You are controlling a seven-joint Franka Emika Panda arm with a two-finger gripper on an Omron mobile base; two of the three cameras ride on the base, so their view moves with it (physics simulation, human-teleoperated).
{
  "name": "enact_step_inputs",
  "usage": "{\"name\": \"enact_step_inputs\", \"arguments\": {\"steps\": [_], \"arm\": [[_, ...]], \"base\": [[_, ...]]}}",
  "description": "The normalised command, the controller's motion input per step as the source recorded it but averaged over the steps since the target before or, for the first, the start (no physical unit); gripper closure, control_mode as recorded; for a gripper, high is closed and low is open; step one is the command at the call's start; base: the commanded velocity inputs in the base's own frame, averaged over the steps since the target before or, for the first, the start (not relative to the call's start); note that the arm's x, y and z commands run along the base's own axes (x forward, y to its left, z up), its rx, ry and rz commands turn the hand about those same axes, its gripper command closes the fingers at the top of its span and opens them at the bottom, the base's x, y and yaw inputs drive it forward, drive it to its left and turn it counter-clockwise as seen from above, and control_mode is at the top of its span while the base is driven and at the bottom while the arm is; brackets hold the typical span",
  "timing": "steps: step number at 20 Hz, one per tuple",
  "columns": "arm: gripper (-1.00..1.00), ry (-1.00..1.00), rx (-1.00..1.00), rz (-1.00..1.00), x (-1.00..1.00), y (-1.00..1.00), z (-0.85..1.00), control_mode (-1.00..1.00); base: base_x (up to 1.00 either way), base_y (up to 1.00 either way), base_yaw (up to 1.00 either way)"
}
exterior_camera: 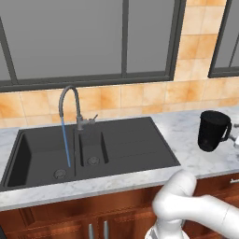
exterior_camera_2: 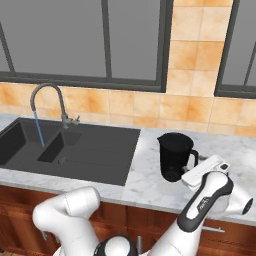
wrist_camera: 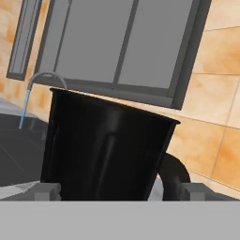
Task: Turn on the sink faucet and place the jug under the water for a few seconds to fill it up.
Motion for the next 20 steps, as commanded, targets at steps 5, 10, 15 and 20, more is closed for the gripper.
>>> {"name": "enact_step_inputs", "arguments": {"steps": [5, 10, 15, 20], "arm": [[-1.00, 0.00, 0.00, 0.00, 0.26, -0.11, -0.09, -1.00], [-1.00, 0.00, 0.00, 0.00, 0.22, -0.10, -0.12, -1.00], [-1.00, 0.00, 0.00, 0.00, 0.15, -0.12, -0.11, -1.00], [-1.00, 0.00, 0.00, 0.00, 0.13, -0.10, -0.13, -1.00]], "base": [[0.00, 0.00, 0.00], [0.00, 0.00, 0.00], [0.00, 0.00, 0.00], [0.00, 0.00, 0.00]]}}
